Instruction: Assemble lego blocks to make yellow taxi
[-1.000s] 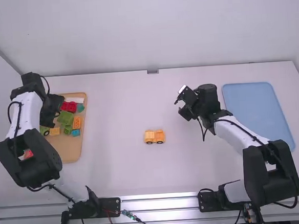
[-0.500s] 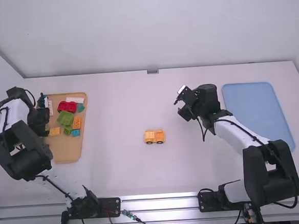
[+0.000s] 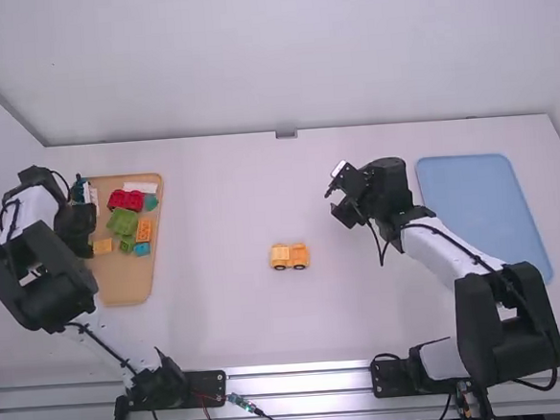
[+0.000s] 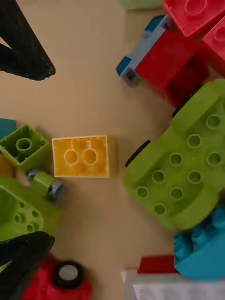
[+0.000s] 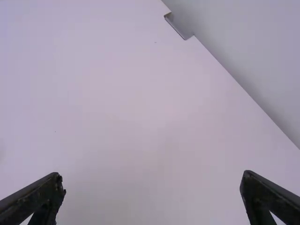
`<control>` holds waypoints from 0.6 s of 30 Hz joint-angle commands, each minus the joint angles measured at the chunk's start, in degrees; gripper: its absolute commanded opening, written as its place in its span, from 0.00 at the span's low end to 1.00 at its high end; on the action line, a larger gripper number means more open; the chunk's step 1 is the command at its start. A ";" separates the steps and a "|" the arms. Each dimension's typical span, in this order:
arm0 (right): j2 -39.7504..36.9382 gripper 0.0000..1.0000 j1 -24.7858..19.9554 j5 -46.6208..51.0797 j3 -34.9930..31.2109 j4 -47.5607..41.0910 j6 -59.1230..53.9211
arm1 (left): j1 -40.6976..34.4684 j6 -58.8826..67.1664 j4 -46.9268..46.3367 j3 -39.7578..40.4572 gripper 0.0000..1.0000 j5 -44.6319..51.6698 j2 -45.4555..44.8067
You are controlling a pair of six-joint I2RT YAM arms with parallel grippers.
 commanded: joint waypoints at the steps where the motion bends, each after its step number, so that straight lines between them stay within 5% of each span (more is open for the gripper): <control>1: -1.03 0.99 0.15 -0.52 -0.20 -0.15 0.20 | -0.15 0.51 -0.28 1.19 0.83 2.58 2.94; 18: -1.03 0.99 0.15 -0.52 -0.20 -0.17 0.24 | -0.98 -1.28 2.67 0.45 0.76 1.29 5.11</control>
